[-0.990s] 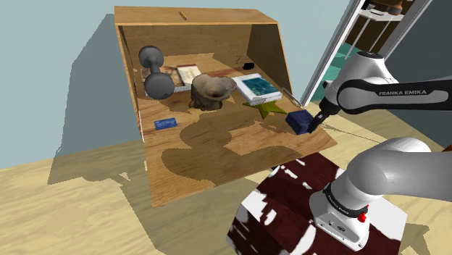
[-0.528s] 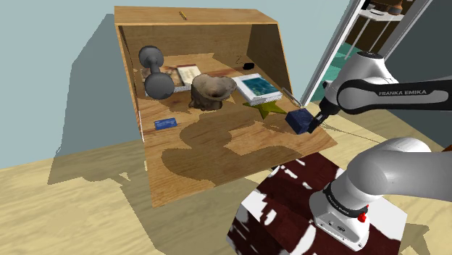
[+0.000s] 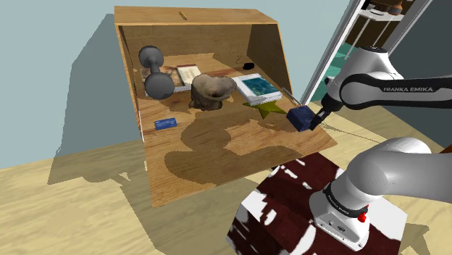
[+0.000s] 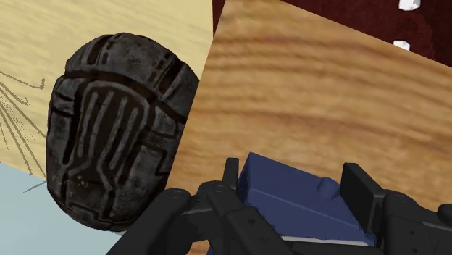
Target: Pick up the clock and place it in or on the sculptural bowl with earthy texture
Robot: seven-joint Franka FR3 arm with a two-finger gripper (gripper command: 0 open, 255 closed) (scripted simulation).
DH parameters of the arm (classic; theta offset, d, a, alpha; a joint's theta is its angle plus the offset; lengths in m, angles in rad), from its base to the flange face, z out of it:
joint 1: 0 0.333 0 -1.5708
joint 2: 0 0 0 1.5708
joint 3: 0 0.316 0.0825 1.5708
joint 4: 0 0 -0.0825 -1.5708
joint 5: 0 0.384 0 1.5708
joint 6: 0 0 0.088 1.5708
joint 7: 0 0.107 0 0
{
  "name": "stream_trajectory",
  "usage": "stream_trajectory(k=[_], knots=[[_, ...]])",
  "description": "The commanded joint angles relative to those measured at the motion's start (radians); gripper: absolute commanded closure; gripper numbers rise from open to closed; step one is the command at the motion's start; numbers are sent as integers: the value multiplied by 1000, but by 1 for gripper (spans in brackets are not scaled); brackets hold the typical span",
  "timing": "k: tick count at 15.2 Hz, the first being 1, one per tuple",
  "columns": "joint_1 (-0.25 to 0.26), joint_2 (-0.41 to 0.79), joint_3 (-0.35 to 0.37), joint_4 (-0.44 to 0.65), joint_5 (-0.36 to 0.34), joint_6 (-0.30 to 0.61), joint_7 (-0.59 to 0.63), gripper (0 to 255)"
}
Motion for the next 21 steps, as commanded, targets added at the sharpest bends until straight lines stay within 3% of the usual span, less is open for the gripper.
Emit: stream_trajectory(k=[1,21], knots=[[3,-26,10,14,10,-40,-1,255],[44,-123,91,239,100,-357,-9,255]])
